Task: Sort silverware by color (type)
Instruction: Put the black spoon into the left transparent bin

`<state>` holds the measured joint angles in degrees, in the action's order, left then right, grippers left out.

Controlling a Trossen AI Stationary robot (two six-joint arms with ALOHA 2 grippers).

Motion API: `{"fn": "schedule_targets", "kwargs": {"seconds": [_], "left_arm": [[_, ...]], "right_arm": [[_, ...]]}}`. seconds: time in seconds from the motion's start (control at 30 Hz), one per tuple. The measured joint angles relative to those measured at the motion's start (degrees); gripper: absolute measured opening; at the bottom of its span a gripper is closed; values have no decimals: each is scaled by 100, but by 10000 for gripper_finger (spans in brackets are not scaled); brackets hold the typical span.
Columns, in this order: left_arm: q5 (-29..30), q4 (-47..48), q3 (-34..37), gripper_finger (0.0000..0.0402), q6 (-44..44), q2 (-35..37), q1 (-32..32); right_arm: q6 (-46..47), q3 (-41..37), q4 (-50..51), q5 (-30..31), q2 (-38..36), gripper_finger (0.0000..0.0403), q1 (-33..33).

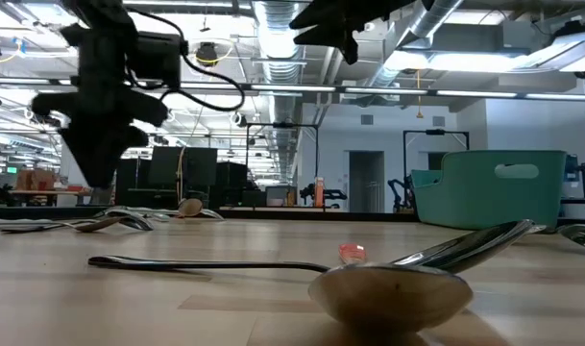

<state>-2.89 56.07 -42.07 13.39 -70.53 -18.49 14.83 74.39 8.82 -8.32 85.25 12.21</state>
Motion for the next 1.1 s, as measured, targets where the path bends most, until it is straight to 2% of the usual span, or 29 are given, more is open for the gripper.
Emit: {"fn": "schedule_targets", "kwargs": {"seconds": [0.3,0.5,0.73,0.97,1.1], "left_arm": [[37,-109,-30,118,186,-904,-35],[266,-147,-29,118,133,-1496,-34],[65,-902,-51,118,628,-1555,-6],[-143,-1204,-46,118,1031,-1556,-9],[-382,-1445,-45,101,1453,-1645,-6]], "right_arm": [[-125,0,-127,42,-2,155,276],[-123,0,-127,55,-2,155,396],[-125,0,-85,54,-2,155,351],[-127,0,23,51,-3,155,241],[-129,0,103,51,-4,155,229]]}}
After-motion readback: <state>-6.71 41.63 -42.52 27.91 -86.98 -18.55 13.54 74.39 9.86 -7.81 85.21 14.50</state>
